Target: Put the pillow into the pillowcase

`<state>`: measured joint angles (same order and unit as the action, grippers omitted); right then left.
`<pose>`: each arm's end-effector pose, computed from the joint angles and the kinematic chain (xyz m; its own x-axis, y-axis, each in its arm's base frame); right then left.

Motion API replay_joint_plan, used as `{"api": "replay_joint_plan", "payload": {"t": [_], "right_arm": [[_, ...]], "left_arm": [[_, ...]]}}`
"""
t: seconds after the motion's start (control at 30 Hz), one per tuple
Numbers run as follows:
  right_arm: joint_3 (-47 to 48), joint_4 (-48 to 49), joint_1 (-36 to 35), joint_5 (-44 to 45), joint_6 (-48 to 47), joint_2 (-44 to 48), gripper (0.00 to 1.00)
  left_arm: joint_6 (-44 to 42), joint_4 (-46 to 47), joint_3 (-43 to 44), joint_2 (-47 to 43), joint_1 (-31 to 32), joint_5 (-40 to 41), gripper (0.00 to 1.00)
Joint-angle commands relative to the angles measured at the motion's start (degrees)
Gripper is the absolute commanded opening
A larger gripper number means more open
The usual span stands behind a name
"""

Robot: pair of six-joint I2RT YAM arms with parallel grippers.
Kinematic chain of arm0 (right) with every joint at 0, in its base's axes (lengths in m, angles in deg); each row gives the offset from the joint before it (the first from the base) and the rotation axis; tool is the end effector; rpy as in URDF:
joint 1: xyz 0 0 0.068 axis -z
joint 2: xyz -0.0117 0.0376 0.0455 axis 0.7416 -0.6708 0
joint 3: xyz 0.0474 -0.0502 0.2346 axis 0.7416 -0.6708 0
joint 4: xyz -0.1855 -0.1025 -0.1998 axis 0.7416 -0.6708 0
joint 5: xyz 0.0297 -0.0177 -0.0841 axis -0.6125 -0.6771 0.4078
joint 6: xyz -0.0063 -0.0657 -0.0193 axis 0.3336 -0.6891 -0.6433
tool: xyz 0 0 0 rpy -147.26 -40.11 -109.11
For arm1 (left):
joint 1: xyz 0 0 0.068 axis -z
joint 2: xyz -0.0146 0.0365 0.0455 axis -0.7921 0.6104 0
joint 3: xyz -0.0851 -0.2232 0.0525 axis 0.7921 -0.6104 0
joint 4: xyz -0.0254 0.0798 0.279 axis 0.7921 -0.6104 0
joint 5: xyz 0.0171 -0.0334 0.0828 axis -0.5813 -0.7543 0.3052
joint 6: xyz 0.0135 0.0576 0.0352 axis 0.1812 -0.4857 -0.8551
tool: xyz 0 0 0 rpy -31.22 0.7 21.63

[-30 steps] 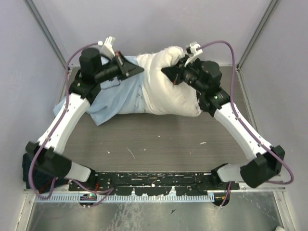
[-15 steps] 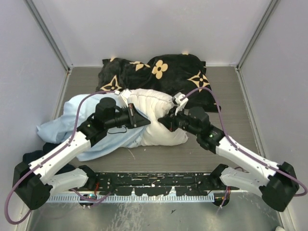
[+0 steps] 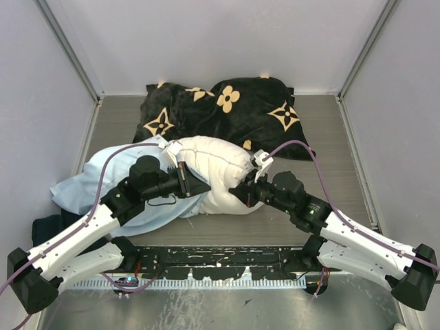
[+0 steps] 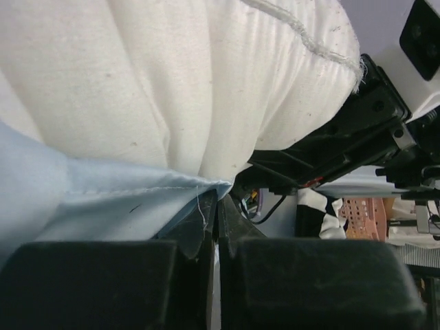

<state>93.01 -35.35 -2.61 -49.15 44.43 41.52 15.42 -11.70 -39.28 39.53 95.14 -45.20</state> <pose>0.1679 0.2097 0.2495 -0.4228 0.0061 -0.9062 -0.7121 0.6163 0.3363 0.1932 -0.2036 0.2672 -0.8150 -0.2342 -0.5300 0.3807 0.4731 -0.7945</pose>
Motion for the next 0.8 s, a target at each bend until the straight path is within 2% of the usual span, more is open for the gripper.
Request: {"api": "replay_joint_plan", "payload": {"t": [0.0,0.07,0.17,0.4,0.57,0.7,0.77], "right_arm": [[-2.96,-11.18,-2.4,-0.82,4.88,1.65,0.02],[-2.81,-14.23,-2.67,0.11,4.73,1.94,0.05],[-2.42,-18.42,-2.92,1.16,4.85,1.08,0.06],[-0.64,-24.33,-3.22,5.1,9.64,-3.18,0.05],[-1.46,-24.39,-3.31,5.1,11.2,-2.98,0.06],[-0.82,-25.57,-3.48,5.21,10.81,-3.38,0.05],[-0.88,-25.4,-3.69,4.7,10.44,-3.34,0.04]], "left_arm": [[1.0,-4.19,-1.66,-5.43,1.9,1.67,0.18],[-0.27,-7.33,-0.76,-7.35,1.9,1.19,0.21],[-2.87,-12.53,2.83,-9.96,1.95,2.05,0.34],[-9.17,-22.11,18.91,-10.68,1.9,9.71,0.55],[-12.76,-29.86,27.64,-7.22,1.9,20.03,0.61],[-14.52,-34.83,32.56,-4.34,1.91,20.57,0.62],[-14.45,-35.56,32.19,-4.49,1.97,24.33,0.65]]}}
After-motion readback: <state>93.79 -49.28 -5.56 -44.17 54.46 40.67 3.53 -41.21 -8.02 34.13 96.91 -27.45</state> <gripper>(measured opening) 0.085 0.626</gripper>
